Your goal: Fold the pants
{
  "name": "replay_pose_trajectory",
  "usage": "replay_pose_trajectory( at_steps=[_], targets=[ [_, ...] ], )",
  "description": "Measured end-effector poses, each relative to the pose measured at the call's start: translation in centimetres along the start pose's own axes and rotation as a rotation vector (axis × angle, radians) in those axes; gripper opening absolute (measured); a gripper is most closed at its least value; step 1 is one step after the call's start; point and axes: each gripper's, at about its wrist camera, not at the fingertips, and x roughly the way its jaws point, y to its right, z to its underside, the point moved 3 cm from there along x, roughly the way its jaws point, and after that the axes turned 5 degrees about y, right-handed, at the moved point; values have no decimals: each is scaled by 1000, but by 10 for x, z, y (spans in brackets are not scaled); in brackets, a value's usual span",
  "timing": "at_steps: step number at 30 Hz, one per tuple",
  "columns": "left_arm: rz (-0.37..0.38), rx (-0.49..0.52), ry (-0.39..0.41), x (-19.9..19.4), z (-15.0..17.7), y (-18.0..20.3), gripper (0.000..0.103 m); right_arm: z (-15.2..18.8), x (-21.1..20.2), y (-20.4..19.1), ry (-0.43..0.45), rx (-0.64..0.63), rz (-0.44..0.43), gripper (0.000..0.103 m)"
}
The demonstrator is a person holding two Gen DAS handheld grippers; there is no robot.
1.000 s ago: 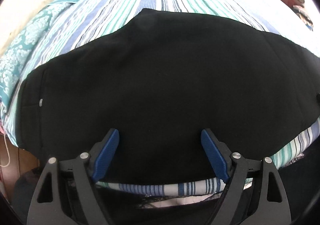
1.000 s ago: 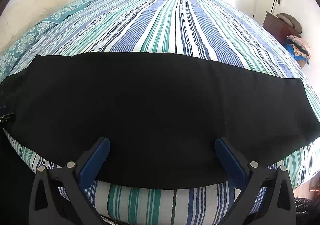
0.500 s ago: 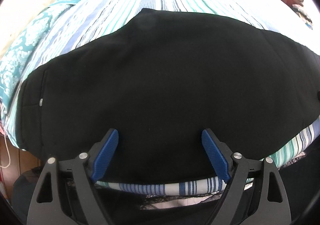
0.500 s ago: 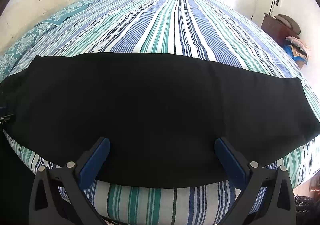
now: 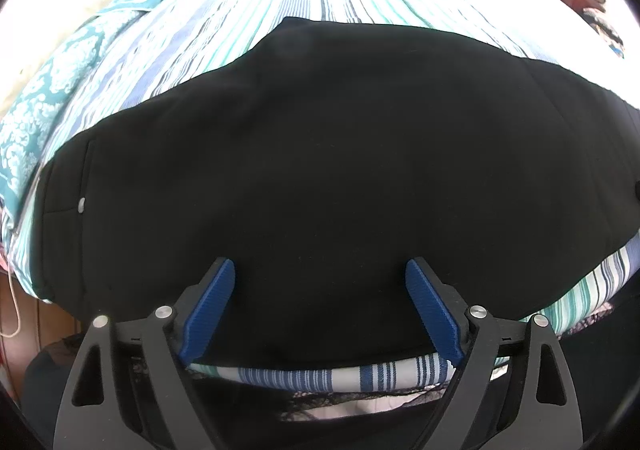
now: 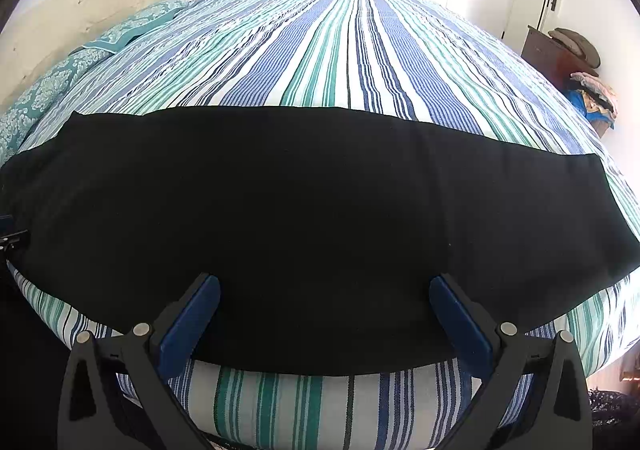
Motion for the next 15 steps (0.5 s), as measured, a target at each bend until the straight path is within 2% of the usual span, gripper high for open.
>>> replay_pose_trajectory(
  at_steps=[4,7,9,12,15],
  targets=[
    [2,-5,11,0,0,-1,90,1,-1,0,0,-2,-4,103],
    [3,-14,14,1,1,-3,90,-7,-4,2,-42,-42,-24,102],
    [-3,-20,11,2,0,-3,91,-15,-18,13,14,-13,-30,102],
    [-11,-30,8,2,-1,-2,92,-30,-47,61,101,153,-44,102],
    [-16,-40,4,2,-3,-2,92,-38,-75,139,179,388,-66,102]
  ],
)
